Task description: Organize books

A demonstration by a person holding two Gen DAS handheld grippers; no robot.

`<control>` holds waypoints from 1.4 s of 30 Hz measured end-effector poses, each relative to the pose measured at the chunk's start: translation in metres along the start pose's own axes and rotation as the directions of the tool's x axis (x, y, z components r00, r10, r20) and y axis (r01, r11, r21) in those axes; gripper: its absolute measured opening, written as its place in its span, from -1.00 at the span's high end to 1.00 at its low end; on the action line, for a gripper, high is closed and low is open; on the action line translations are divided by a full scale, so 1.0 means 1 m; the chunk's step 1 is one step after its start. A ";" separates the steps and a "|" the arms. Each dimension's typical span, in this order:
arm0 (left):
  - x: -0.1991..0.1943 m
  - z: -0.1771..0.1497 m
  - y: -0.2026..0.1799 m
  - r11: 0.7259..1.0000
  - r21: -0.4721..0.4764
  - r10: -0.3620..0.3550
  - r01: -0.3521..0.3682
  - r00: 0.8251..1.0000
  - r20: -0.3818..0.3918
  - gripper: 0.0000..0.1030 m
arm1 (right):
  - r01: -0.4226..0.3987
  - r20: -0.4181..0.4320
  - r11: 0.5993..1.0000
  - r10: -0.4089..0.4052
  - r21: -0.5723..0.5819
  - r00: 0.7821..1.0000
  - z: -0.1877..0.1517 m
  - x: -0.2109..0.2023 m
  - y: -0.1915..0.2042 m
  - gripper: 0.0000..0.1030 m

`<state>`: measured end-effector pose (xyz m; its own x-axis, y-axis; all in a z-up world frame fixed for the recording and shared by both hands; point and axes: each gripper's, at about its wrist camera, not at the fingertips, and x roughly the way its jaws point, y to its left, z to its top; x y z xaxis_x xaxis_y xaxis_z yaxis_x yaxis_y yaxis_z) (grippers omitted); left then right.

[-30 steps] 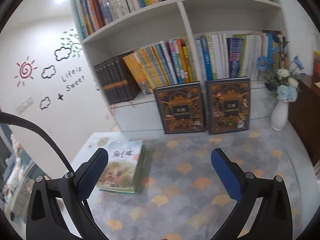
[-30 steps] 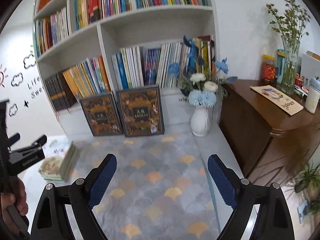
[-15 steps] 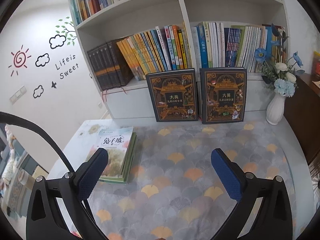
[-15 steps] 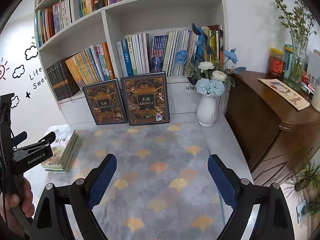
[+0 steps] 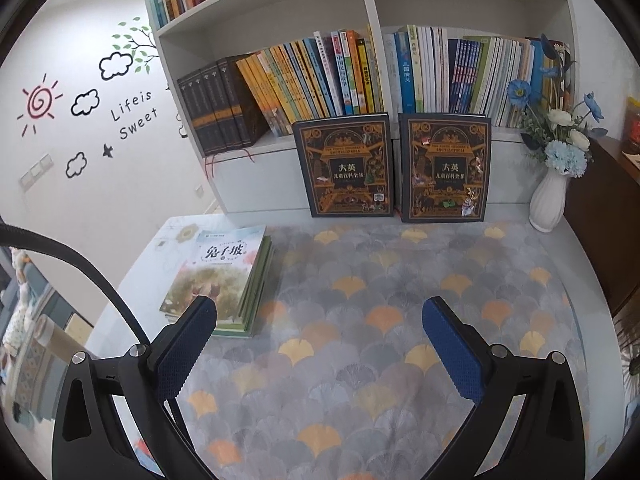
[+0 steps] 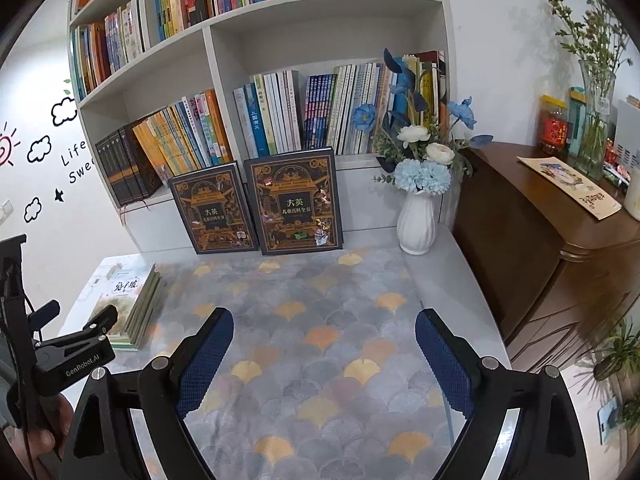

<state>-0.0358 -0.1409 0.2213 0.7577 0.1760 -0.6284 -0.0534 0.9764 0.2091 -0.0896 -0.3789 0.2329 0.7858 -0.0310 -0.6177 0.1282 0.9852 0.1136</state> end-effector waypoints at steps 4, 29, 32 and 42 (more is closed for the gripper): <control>-0.002 -0.002 0.003 1.000 -0.009 0.001 -0.001 1.000 -0.003 -0.99 | 0.001 0.007 1.000 -0.001 -0.004 1.000 -0.001 -0.002 0.002 -0.77; -0.012 -0.009 0.006 0.999 -0.034 -0.033 0.032 0.999 -0.008 -0.99 | -0.017 0.003 1.000 0.017 0.011 1.000 -0.002 -0.007 0.008 -0.77; -0.010 -0.010 0.008 0.998 -0.042 -0.044 0.043 0.999 -0.016 -0.99 | -0.016 -0.007 1.000 0.016 0.007 1.000 -0.002 -0.004 0.009 -0.77; -0.009 -0.012 0.008 0.999 -0.007 0.044 -0.044 0.999 0.014 -0.99 | -0.015 -0.034 1.000 0.015 -0.004 0.999 -0.008 0.002 0.016 -0.77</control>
<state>-0.0511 -0.1334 0.2201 0.7637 0.2169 -0.6080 -0.0909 0.9686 0.2314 -0.0908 -0.3618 0.2269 0.7669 -0.0102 -0.6417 0.1138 0.9862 0.1204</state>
